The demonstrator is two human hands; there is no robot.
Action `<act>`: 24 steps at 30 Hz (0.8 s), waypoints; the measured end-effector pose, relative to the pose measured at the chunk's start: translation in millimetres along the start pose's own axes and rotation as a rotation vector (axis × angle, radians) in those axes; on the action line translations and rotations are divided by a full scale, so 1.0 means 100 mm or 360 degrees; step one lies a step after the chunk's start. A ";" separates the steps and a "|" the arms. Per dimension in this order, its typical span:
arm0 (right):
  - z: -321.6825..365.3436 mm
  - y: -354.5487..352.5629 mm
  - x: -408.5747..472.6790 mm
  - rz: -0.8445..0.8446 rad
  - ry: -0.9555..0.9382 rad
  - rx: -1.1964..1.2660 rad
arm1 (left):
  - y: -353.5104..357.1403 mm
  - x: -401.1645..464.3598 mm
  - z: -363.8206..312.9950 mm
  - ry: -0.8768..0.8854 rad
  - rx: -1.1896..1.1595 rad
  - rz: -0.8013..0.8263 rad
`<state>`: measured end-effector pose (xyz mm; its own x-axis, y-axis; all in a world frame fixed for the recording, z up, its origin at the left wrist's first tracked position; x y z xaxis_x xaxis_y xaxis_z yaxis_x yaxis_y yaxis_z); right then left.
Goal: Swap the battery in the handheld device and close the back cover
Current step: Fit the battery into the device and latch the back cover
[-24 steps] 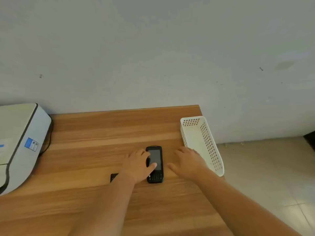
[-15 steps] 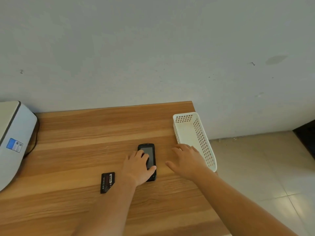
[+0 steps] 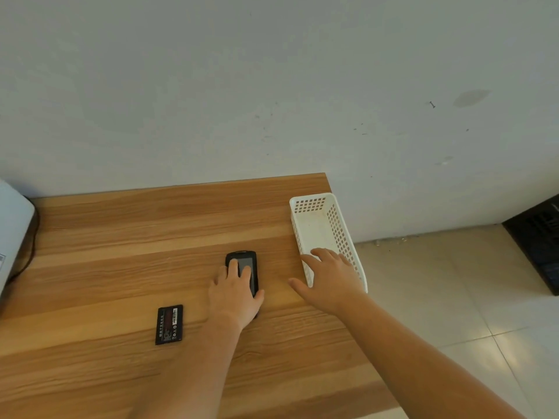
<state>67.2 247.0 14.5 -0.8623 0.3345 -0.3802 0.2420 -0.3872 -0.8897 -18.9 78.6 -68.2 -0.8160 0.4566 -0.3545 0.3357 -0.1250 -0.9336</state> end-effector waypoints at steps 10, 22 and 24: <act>-0.14 0.05 0.03 0.0013 0.0032 0.0042 | 0.06 0.01 -0.11 -0.0196 -0.0001 0.0016; -0.09 -0.01 0.03 -0.0052 0.0022 0.0033 | 0.02 0.07 -0.03 -0.0334 -0.0532 0.0052; -0.06 -0.02 0.04 -0.0057 0.0013 0.0020 | 0.02 0.06 0.00 -0.0355 -0.0720 0.0061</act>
<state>66.5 254.2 13.0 -0.8666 0.3554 -0.3502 0.2054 -0.3856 -0.8995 -23.1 81.1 -72.2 -0.8633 0.2537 -0.4363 0.4972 0.2790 -0.8215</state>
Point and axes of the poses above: each hand's wrist, its own x-axis towards the middle knuckle, its own y-axis out of the palm, z = x × y, the point moved 7 cm from there along x, towards the middle knuckle, and after that the axes turned 4 degrees about x, right-handed, at the moved point
